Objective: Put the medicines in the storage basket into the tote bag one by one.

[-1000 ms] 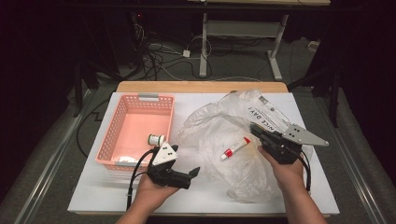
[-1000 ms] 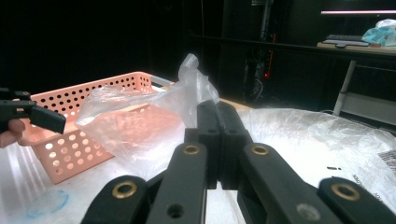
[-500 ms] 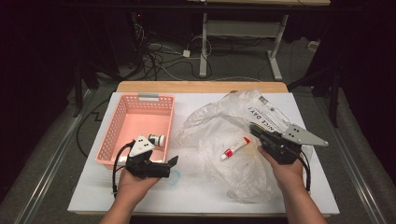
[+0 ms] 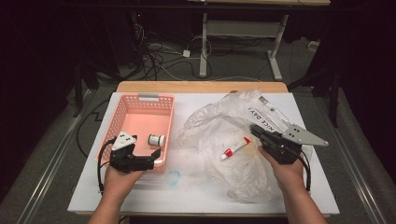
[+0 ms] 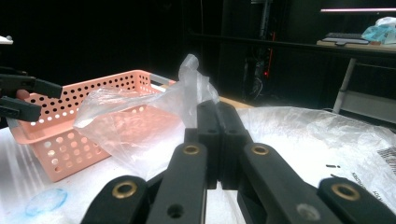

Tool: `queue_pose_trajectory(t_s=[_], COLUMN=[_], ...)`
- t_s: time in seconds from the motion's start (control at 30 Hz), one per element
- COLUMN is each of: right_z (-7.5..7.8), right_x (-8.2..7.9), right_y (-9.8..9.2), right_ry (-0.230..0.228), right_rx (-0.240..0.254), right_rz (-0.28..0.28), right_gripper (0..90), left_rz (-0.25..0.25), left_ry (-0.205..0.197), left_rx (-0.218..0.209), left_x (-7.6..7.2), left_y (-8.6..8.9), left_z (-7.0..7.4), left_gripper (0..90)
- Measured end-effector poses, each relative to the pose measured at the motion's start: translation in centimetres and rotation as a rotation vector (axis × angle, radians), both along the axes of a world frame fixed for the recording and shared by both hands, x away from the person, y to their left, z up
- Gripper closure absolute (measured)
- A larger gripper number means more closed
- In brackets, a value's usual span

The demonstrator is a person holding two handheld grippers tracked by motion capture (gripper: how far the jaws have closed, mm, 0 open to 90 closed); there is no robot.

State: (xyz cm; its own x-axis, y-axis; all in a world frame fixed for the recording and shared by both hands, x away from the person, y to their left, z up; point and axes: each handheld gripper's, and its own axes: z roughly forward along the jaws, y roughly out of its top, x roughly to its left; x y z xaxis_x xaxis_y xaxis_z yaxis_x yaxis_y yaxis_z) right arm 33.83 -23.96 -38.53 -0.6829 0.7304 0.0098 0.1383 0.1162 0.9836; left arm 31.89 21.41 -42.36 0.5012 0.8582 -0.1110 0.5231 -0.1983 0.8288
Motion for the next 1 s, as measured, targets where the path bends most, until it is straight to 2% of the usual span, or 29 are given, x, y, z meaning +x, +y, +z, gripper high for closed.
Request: queue_pose_trajectory(t_s=[0.3,0.4,0.6,0.73,0.93,1.0], right_z=[-0.1,-0.1,0.0,0.0,0.1,0.1], right_x=[0.0,0.0,0.0,0.0,0.0,0.0], right_y=[0.0,0.1,0.1,0.1,0.1,0.1], right_ry=[-0.005,-0.006,-0.002,-0.004,-0.003,-0.004], right_rx=[-0.01,-0.008,-0.005,-0.008,0.0,0.001], right_rz=[-0.001,-0.001,-0.002,-0.002,-0.004,-0.005], right_gripper=[90.0,90.0,90.0,90.0,90.0,90.0], left_rz=[0.038,0.05,0.045,0.042,0.036,0.039], left_ry=[0.011,-0.006,-0.013,0.006,0.065,0.09], left_rx=[-0.002,0.001,-0.011,-0.023,0.024,0.023], left_x=[0.2,0.2,0.7,1.6,3.8,4.7], left_y=[1.0,1.0,0.8,0.4,-0.3,-0.4], left_z=[-0.2,-0.1,0.5,1.4,2.4,2.4], left_gripper=[0.0,0.0,0.0,0.0,0.0,0.0])
